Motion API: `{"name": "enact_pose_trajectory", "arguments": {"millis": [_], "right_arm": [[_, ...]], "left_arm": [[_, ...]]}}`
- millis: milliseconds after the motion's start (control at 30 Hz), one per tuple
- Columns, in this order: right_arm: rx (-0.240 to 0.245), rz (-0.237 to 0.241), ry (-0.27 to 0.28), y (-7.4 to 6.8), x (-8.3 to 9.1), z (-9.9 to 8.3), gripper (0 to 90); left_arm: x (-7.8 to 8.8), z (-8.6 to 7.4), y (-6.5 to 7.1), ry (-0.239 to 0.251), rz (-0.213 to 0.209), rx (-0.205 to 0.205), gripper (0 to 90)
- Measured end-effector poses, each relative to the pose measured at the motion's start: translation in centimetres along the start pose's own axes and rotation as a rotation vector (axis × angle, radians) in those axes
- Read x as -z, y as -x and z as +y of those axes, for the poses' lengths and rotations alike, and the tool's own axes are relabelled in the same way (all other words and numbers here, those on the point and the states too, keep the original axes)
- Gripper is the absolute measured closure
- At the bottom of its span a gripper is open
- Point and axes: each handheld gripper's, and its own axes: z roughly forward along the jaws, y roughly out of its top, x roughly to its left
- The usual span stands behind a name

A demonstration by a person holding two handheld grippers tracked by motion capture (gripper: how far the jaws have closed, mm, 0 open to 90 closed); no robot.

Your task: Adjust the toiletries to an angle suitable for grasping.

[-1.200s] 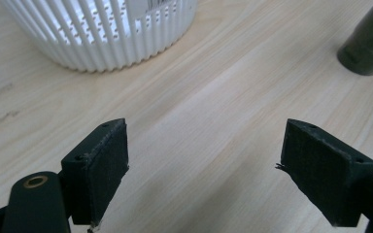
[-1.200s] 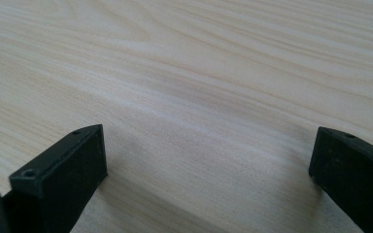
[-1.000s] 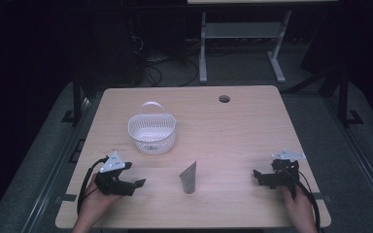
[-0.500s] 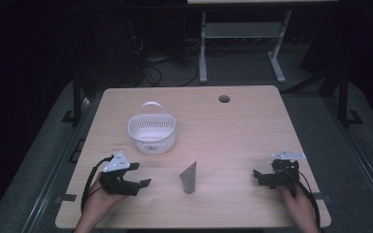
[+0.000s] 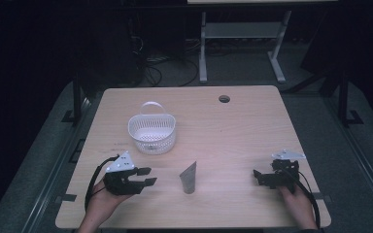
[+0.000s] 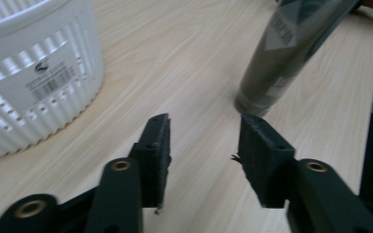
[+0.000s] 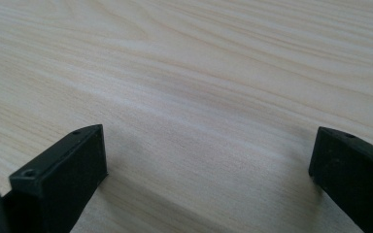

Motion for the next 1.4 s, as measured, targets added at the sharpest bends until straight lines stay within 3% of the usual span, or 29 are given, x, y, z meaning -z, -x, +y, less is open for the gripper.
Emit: {"name": "enact_pose_trajectory", "arguments": {"millis": [133, 367, 933, 1400], "right_arm": [[0.000, 0.000, 0.000, 0.0, 0.0, 0.0, 0.0], [0.000, 0.000, 0.000, 0.0, 0.0, 0.0, 0.0], [0.002, 0.000, -0.001, 0.0, 0.0, 0.0, 0.0], [0.001, 0.000, 0.000, 0.0, 0.0, 0.0, 0.0]], "left_arm": [[0.2, 0.7, 0.5, 0.033, -0.035, -0.007, 71.0], [0.3, 1.6, 1.0, 0.041, -0.086, -0.015, 89.5], [0.0, 4.6, 3.7, 0.069, -0.188, -0.078, 89.6], [-0.8, 6.0, 5.1, 0.077, -0.218, -0.113, 89.6]]}}
